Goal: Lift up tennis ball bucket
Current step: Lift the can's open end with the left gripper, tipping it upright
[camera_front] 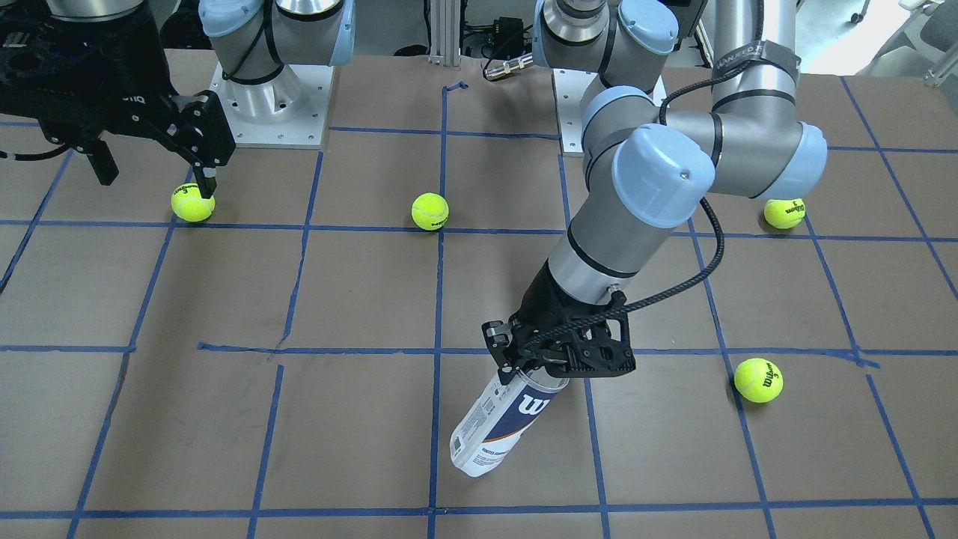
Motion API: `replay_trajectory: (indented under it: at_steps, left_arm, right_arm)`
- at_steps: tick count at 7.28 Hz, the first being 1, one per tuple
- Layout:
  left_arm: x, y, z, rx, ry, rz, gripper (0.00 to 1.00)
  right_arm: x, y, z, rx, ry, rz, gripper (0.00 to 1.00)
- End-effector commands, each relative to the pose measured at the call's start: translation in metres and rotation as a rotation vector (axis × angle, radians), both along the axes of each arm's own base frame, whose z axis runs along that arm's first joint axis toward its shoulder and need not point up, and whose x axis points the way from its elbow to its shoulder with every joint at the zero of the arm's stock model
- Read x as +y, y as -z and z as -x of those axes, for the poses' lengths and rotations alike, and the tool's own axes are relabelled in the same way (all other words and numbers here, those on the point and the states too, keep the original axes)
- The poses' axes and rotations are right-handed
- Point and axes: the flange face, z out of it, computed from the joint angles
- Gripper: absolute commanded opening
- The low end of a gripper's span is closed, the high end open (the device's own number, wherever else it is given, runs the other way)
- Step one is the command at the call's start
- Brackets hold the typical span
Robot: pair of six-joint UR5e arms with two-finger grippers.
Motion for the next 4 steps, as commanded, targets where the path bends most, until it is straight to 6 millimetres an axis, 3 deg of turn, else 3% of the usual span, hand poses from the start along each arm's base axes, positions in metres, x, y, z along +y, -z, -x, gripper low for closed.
replay_trajectory:
  at_steps: [1, 2, 4]
  left_arm:
    - [0.01, -0.012, 0.022, -0.179, 0.171, -0.069, 0.0]
    - [0.011, -0.021, 0.032, -0.205, 0.195, -0.129, 0.0]
    - [-0.005, -0.012, 0.033, -0.29, 0.228, -0.079, 0.0]
  right_arm:
    - [0.0, 0.0, -0.001, -0.004, 0.006, -0.002, 1.0]
    - [0.0, 0.0, -0.001, -0.004, 0.004, 0.0, 1.0]
    - [0.0, 0.0, -0.002, -0.012, 0.004, 0.003, 1.0]
